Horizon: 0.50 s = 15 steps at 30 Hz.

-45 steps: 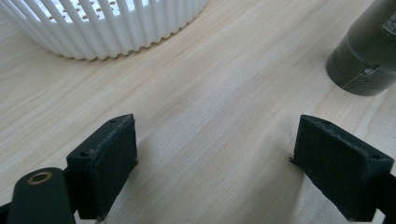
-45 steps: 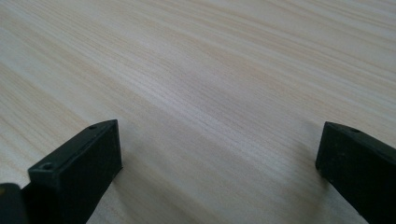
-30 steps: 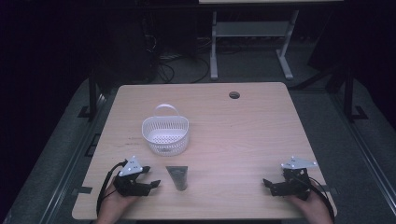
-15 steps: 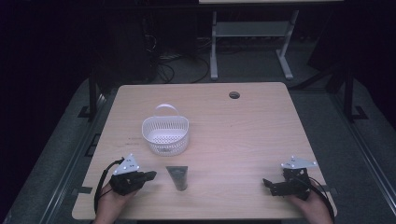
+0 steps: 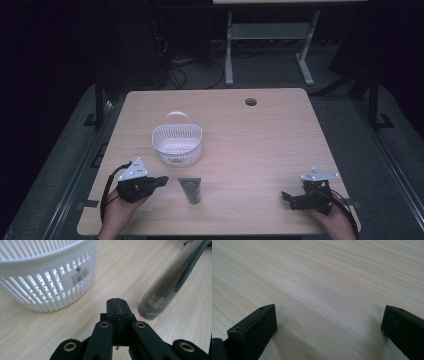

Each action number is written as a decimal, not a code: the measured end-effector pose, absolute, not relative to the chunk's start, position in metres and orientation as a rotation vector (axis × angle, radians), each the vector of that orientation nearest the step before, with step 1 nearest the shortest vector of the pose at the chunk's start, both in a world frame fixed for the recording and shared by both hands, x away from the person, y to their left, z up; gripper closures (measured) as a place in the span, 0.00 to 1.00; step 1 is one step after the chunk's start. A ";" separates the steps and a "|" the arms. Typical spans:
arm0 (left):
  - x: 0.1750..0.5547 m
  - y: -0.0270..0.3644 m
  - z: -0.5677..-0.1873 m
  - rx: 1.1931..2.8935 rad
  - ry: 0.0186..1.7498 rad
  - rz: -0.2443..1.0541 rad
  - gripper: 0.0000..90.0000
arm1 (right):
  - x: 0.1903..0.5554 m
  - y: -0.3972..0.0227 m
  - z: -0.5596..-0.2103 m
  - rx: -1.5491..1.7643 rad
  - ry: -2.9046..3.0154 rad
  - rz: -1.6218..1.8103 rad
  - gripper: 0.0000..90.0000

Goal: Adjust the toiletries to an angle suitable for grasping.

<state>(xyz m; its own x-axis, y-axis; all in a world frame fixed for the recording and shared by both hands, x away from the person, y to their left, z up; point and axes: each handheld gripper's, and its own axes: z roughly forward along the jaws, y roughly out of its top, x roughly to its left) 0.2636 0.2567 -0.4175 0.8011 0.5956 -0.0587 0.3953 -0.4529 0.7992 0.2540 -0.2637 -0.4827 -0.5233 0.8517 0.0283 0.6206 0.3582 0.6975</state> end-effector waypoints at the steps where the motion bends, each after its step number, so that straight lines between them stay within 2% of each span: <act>1: 0.264 0.257 -0.418 2.104 0.731 0.288 1.00 | 0.254 -0.264 -0.483 1.296 2.287 0.951 0.00; 15: 0.276 0.244 -0.397 2.085 0.664 0.267 1.00 | 0.254 -0.264 -0.483 1.295 2.287 0.950 0.00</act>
<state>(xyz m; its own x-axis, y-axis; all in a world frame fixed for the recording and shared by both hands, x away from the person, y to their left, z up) 0.2762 0.2441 -0.3970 0.8321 0.5514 -0.0603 0.3562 -0.4478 0.8201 0.2541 -0.2637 -0.4827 -0.5237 0.8515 0.0278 0.6203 0.3587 0.6975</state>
